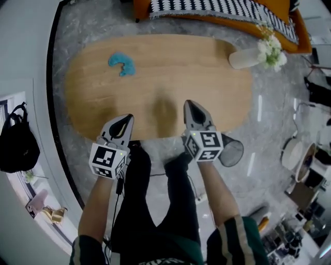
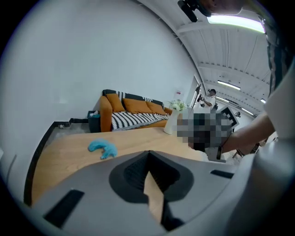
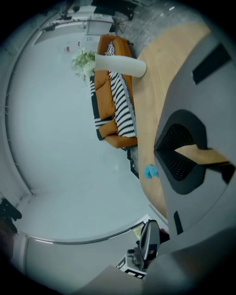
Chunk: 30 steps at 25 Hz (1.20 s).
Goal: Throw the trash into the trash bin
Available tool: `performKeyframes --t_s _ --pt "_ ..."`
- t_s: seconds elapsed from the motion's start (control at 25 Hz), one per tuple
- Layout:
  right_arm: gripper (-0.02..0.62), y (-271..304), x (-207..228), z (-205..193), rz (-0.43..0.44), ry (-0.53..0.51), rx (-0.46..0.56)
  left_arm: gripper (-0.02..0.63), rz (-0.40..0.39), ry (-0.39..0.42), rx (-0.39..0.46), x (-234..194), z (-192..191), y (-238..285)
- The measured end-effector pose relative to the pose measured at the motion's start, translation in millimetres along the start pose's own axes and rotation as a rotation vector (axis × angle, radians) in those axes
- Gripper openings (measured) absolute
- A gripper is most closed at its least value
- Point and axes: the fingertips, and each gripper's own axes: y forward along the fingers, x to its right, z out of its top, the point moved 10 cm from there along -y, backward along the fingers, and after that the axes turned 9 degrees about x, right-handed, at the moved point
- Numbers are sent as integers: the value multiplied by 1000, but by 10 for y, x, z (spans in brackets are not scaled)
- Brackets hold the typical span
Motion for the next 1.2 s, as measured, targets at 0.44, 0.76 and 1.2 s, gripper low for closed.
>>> performKeyframes --t_s 0.44,0.76,1.2 --pt "139 1156 -1000 190 223 -98 -20 -3 91 -73 9 -769 -251 -450" --pt "232 1700 -1327 112 239 -151 -83 -3 126 -118 5 -1091 -383 -597" --pt "249 2589 -1344 -240 155 -214 -262 -3 98 -109 -4 -1259 -403 -692"
